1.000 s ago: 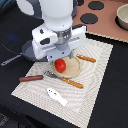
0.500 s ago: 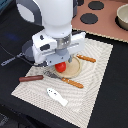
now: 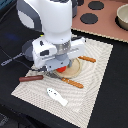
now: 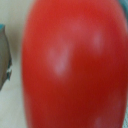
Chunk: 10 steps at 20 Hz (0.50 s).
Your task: Interact with the objects in diverse but meaningful ways.
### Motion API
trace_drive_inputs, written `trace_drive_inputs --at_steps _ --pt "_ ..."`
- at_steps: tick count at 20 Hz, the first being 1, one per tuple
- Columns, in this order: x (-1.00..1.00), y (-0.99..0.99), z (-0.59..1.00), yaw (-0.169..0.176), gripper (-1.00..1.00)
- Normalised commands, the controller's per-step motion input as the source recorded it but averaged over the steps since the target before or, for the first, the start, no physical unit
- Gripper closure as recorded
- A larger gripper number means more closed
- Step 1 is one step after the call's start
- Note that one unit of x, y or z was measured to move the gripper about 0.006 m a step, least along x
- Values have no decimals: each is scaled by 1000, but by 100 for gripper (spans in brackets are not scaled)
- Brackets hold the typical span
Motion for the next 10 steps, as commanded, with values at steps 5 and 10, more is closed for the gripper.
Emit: trace_drive_inputs --at_steps 5,10 --pt "503 -151 182 -22 100" --pt "461 -27 -33 -7 100"
